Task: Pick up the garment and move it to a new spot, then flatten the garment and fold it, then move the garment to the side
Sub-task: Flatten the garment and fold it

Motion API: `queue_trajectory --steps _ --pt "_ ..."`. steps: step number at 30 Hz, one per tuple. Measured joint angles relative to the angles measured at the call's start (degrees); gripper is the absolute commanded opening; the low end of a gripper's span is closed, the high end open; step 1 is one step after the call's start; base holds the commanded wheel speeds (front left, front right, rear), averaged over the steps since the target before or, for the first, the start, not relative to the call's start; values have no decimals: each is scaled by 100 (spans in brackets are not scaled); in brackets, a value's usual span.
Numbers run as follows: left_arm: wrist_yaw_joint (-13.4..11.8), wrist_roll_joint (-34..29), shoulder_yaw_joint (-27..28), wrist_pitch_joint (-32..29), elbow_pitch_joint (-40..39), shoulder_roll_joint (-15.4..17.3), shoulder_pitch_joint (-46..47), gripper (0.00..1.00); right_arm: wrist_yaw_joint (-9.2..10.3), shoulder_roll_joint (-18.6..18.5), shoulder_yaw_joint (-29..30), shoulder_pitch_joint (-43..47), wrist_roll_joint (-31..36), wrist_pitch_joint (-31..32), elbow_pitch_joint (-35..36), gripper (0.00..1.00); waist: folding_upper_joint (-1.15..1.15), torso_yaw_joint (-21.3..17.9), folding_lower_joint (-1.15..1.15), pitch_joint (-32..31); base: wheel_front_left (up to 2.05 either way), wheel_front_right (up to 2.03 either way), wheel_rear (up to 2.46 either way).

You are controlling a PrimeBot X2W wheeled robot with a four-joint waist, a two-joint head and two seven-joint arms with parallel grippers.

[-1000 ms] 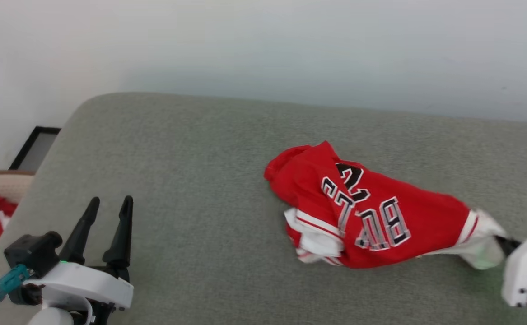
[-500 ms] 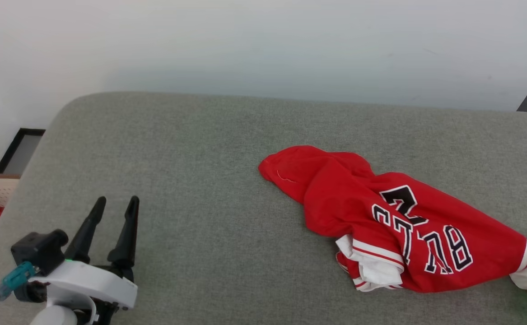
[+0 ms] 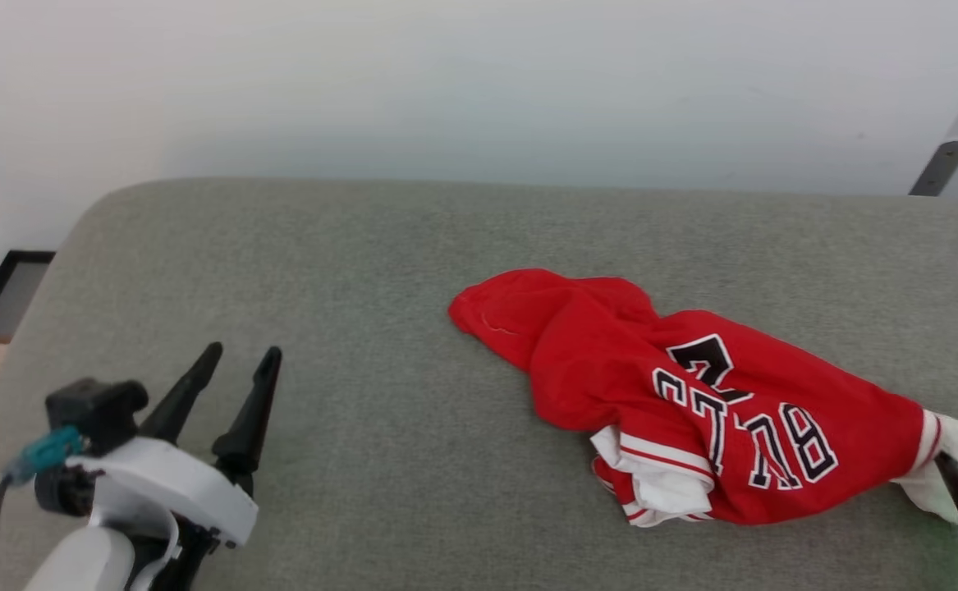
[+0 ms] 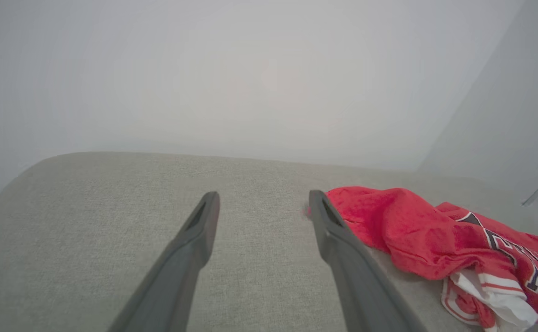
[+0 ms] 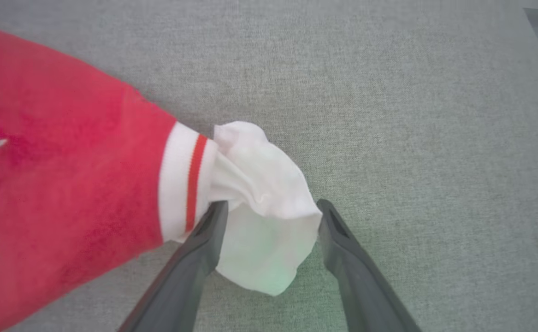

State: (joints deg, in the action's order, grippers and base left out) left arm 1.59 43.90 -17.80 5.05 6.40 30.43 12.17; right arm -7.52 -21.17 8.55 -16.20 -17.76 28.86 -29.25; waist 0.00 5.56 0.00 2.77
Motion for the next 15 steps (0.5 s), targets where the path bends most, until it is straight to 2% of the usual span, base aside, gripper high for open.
queue_trajectory --steps 8,12,13,15 --pt "-71 402 -236 -1374 -505 175 400 100 0 118 20 229 -210 193 961 100 0 -307 0 -120 0 0 0" --pt "-278 747 -428 -2361 -790 182 687 100 0 331 93 424 -250 41 1653 100 0 -495 0 -154 0 0 0" --pt "-278 747 -428 -2361 -790 182 687 100 0 331 93 424 -250 41 1653 100 0 -495 0 -154 0 0 0" --pt "-428 944 -591 -3037 -969 169 961 100 0 577 136 637 -249 -164 2056 100 0 -640 0 -175 0 0 0"
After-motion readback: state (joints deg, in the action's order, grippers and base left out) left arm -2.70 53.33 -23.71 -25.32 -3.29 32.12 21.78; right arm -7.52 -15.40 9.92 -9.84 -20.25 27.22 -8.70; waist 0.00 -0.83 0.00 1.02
